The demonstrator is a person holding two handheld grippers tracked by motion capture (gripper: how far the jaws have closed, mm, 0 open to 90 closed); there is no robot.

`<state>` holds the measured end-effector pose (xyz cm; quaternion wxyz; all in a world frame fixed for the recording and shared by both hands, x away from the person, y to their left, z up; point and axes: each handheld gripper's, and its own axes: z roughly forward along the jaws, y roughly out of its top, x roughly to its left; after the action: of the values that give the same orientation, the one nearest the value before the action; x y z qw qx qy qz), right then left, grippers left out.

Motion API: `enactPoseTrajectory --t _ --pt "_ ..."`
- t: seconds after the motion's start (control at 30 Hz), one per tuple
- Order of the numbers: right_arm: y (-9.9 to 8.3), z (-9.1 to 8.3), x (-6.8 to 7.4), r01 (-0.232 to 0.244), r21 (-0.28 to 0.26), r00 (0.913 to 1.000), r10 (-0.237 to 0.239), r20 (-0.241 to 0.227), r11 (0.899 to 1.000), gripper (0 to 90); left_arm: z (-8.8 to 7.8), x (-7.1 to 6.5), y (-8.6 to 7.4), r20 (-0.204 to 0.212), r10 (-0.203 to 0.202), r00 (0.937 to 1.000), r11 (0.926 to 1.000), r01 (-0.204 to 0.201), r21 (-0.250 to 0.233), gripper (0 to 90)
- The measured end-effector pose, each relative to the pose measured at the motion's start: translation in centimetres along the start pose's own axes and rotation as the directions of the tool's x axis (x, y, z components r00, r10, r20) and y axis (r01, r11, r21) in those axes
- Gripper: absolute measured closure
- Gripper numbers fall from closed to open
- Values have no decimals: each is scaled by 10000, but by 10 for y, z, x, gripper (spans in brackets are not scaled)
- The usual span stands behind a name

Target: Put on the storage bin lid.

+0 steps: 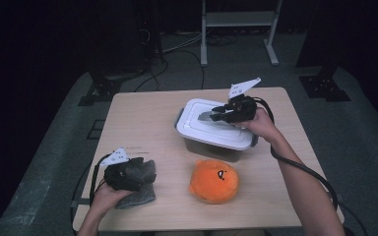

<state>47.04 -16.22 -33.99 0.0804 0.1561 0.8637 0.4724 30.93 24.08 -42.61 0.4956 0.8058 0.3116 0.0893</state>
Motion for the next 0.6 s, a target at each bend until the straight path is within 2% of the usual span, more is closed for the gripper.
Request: enactPoseTrajectory --t 0.6 --pt "16 24 2 179 -1 9989 -179 -429 9998 657 -2 0 -1 7 -24 10000 10000 24 -30 98"
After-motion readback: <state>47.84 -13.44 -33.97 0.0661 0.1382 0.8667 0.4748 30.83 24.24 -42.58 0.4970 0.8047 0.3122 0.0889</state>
